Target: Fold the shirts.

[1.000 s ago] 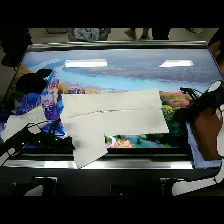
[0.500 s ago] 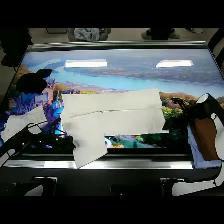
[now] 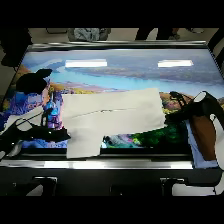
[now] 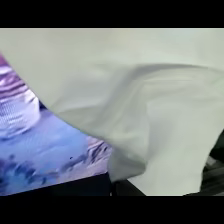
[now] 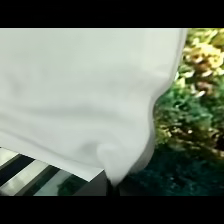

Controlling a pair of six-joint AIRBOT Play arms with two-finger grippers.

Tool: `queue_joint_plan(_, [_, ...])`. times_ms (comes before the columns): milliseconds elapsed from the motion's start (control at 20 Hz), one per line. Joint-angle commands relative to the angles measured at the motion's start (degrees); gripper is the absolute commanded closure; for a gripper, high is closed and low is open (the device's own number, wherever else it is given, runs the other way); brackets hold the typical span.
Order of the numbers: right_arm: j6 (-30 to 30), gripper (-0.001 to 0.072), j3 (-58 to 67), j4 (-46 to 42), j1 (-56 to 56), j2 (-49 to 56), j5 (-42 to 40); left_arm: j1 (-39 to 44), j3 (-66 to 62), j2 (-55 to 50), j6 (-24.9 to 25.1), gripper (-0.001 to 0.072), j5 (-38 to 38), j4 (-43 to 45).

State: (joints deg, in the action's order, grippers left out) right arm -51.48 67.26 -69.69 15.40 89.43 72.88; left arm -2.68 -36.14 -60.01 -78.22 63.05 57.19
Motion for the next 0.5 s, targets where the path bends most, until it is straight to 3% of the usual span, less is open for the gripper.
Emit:
queue_joint_plan(0, [1.6, 0.0657, 0.1, 1.4, -0.4, -6.0, -4.0, -0.5, -5.2, 5.4, -1.4, 0.0677, 0.5, -0.7])
queue_joint_plan(250, [0.7, 0.0657, 8.2, 5.0, -0.8, -4.5, -9.2, -1.5, -13.3, 0.4, -1.5, 0.0678, -3.9, -0.6])
queue_joint_plan(450, [-1.1, 0.0657, 19.9, 3.6, -5.9, 3.3, -16.5, -2.5, -22.9, -10.1, -1.7, 0.0678, -7.5, -0.7])
